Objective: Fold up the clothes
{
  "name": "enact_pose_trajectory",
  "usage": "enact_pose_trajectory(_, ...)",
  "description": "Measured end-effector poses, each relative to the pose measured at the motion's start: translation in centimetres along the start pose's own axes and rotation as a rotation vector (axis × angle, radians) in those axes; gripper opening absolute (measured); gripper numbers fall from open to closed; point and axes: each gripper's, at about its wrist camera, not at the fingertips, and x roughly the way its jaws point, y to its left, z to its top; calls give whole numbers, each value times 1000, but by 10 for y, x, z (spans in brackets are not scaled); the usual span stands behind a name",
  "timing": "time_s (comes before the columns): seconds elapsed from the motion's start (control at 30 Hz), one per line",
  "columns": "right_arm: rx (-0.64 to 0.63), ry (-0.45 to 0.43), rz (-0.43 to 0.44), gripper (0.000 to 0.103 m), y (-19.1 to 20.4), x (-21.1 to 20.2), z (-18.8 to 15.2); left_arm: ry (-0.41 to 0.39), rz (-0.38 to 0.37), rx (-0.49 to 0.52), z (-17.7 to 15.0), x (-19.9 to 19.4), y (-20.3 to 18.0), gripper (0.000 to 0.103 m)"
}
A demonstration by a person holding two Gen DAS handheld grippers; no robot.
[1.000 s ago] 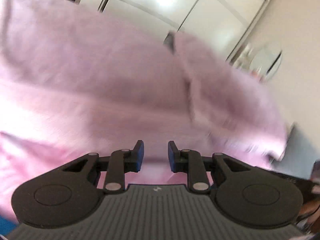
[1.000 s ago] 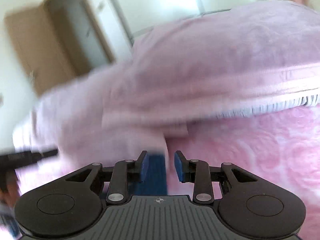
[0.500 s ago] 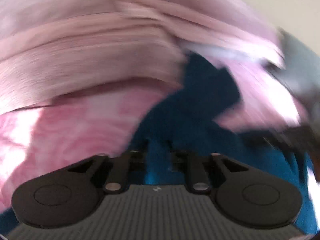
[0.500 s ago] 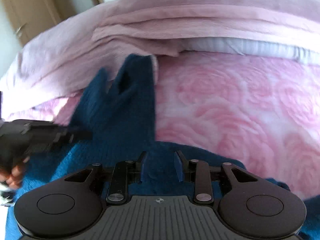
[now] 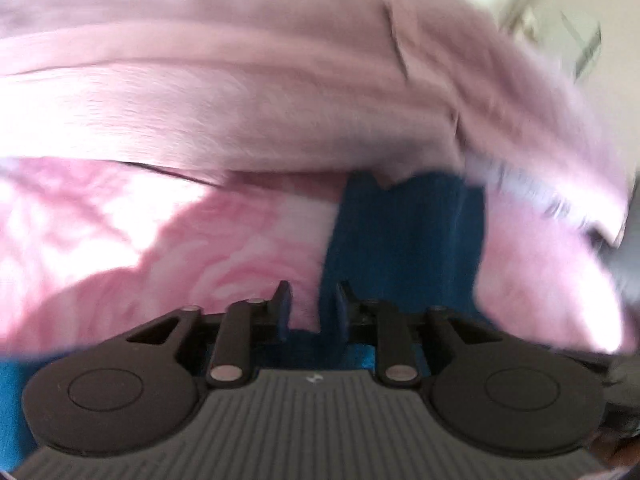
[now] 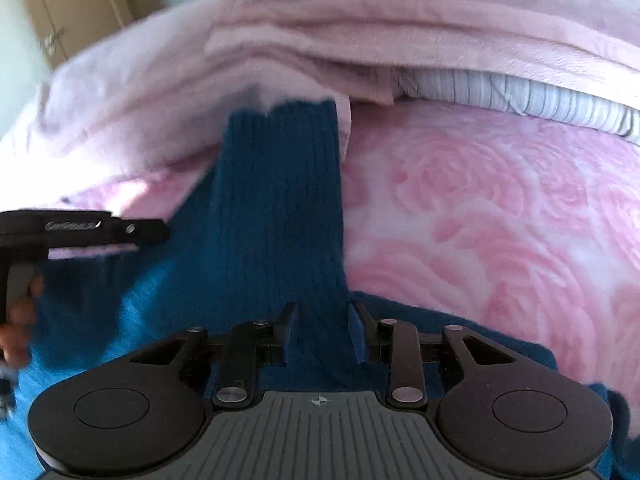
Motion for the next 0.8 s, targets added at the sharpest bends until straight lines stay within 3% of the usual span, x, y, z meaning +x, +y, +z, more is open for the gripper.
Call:
enact_pose_trajectory(0.03, 13, 0, 26, 32, 0, -6, -3, -14, 7, 0, -6, -17, 3, 33)
enact_pose_trajectory(0.13, 47, 37, 64, 33, -1, -28, -27, -33, 112, 4, -26, -75, 31, 39)
enact_pose_trajectory(0.27, 94, 105, 80, 33, -1, -60, -73, 1, 409, -39, -61, -153, 93, 44)
enact_pose_trajectory(0.37, 157, 145, 71, 33, 1, -80, -106, 26, 626, -85, -85, -199, 137, 62)
enact_pose_trajectory(0.43, 198, 144, 70, 33, 6, -92, -120, 54, 712, -113, -94, -208, 158, 63)
enact_pose_trajectory(0.5, 228, 152, 64, 33, 11, -98, -128, 57, 696, -143, -93, -201, 173, 64)
enact_pose_trajectory(0.57, 252, 158, 55, 33, 17, -101, -132, 62, 685, -107, -90, -187, 183, 64)
enact_pose_trajectory(0.6, 257, 161, 45, 33, 21, -101, -132, 90, 716, -49, -89, -176, 187, 49)
enact_pose_trajectory(0.63, 253, 165, 35, 33, 24, -102, -131, 121, 750, 13, -88, -165, 192, 24)
enact_pose_trajectory(0.67, 249, 170, 24, 33, 28, -103, -129, 118, 761, 87, -89, -168, 195, 13)
enact_pose_trajectory(0.7, 242, 171, 18, 33, 30, -105, -127, 109, 772, 183, -86, -171, 196, 8)
enact_pose_trajectory(0.8, 240, 169, -4, 33, 37, -113, -126, 77, 857, 501, -78, -184, 199, 8)
